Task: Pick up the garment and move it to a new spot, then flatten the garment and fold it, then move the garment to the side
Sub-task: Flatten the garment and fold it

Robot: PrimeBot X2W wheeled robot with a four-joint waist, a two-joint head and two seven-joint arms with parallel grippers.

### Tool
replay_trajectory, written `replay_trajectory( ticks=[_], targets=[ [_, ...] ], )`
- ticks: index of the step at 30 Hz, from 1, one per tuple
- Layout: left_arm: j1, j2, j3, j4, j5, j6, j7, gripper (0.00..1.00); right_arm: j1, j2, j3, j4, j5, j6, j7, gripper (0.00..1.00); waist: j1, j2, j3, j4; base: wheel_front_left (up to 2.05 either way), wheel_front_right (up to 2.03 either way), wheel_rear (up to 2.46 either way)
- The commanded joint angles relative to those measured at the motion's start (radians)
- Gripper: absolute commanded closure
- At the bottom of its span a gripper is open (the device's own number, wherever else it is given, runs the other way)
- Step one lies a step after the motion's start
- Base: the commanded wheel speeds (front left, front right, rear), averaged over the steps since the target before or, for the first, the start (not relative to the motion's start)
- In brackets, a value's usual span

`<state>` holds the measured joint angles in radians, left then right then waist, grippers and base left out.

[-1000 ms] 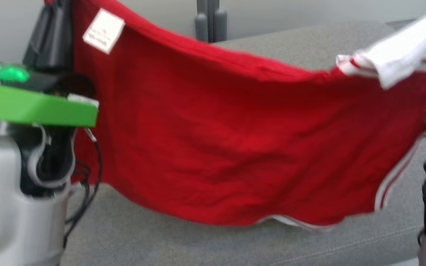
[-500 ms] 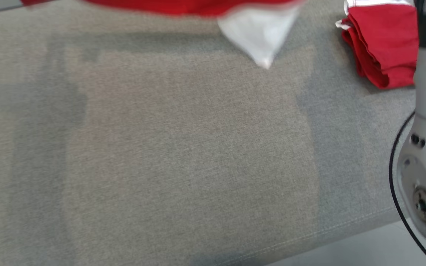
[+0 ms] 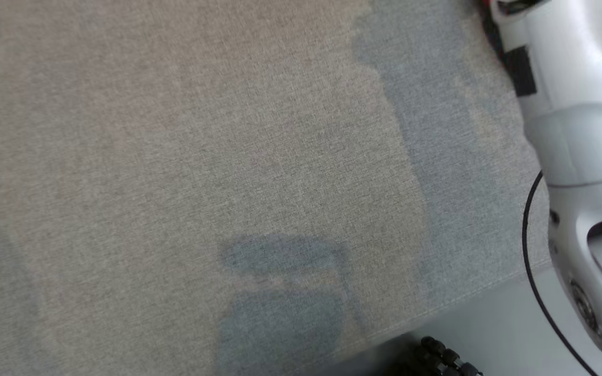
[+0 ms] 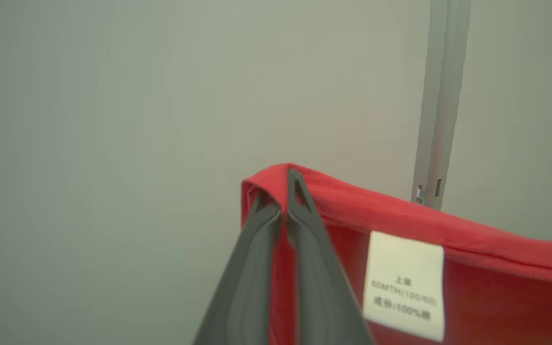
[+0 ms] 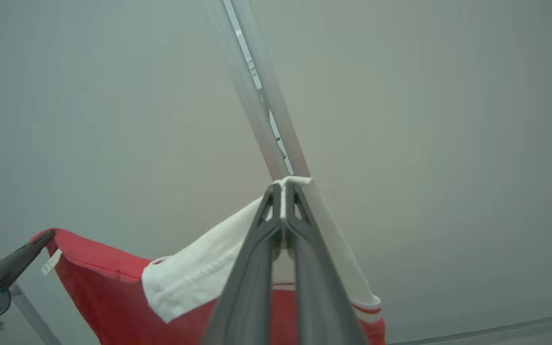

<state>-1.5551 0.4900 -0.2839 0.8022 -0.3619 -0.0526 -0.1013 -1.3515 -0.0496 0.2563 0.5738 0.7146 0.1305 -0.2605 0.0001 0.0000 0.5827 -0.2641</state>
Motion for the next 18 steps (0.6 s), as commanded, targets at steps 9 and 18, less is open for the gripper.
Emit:
replay_trajectory(
  ticks=[9,18],
  targets=[
    [0.077,-0.015,0.003,0.098,-0.055,-0.047,-0.086,1.00,0.162,-0.002,0.013,-0.113,-0.006,0.000,-0.006,1.00,-0.0001,0.0000,0.092,-0.011,0.00,0.00,0.00],
    [0.141,-0.022,0.000,0.101,-0.135,-0.075,-0.106,1.00,0.317,-0.004,0.030,-0.247,-0.013,0.000,-0.005,1.00,-0.0001,0.0000,0.027,0.023,0.00,0.00,0.00]
  ],
)
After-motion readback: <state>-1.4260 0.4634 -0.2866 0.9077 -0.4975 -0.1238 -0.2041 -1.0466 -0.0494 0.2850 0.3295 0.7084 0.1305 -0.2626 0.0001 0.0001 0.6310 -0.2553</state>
